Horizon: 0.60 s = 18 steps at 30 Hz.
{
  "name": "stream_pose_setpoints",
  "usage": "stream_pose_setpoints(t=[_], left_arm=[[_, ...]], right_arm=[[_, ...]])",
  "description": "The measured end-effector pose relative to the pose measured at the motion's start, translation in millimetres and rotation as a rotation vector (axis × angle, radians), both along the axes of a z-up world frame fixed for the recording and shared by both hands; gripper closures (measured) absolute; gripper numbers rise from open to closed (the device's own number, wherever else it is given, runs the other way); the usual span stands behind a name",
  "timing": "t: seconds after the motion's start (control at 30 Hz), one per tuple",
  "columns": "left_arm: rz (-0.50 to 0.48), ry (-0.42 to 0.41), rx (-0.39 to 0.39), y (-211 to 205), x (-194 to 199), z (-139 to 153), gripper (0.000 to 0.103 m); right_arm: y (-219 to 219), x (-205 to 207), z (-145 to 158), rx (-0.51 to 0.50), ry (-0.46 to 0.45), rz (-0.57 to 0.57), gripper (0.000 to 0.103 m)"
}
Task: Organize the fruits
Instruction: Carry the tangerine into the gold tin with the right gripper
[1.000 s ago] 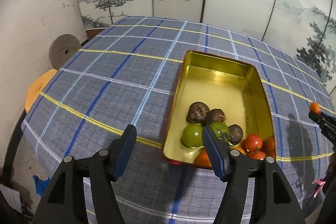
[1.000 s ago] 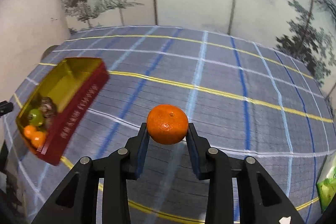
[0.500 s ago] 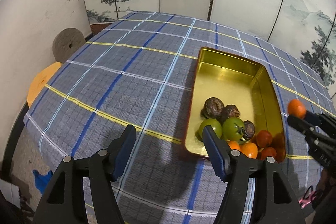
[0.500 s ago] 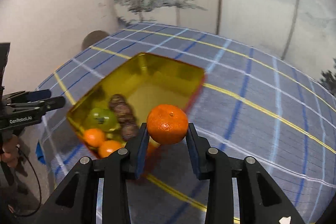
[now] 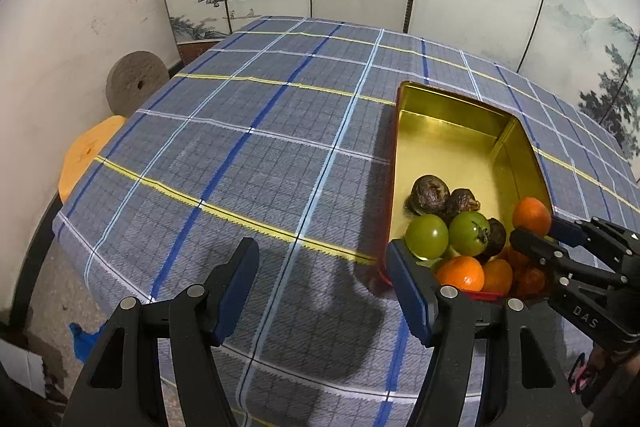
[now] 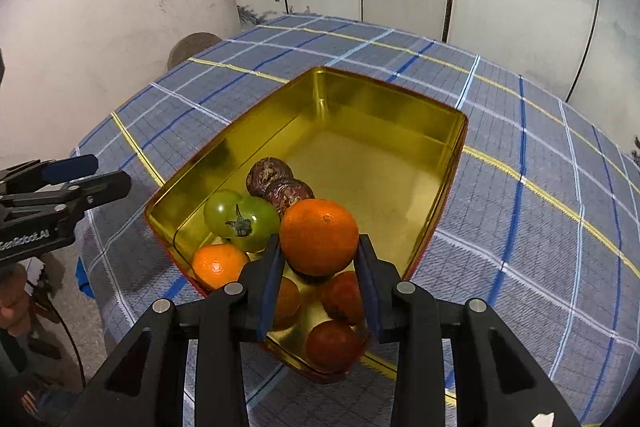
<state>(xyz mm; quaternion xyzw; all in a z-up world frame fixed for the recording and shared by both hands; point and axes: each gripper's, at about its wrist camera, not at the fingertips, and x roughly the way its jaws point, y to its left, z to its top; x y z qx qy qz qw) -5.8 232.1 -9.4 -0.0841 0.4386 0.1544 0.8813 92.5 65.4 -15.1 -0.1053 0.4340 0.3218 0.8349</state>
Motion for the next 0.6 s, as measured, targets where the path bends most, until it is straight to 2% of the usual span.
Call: stream_pose_setpoints(t=[0.4, 0.6], left_arm=[[-0.018, 0.007, -0.006, 0.7, -1.5, -3.8, 0.036], [-0.028, 0.014, -0.002, -2.8, -0.3, -4.6, 0.036]], right_arm=[[12.1, -0.9, -16.4, -0.014, 0.04, -0.033, 0.069], [17.6, -5.9, -18.8, -0.024, 0.027, -0.037, 0.068]])
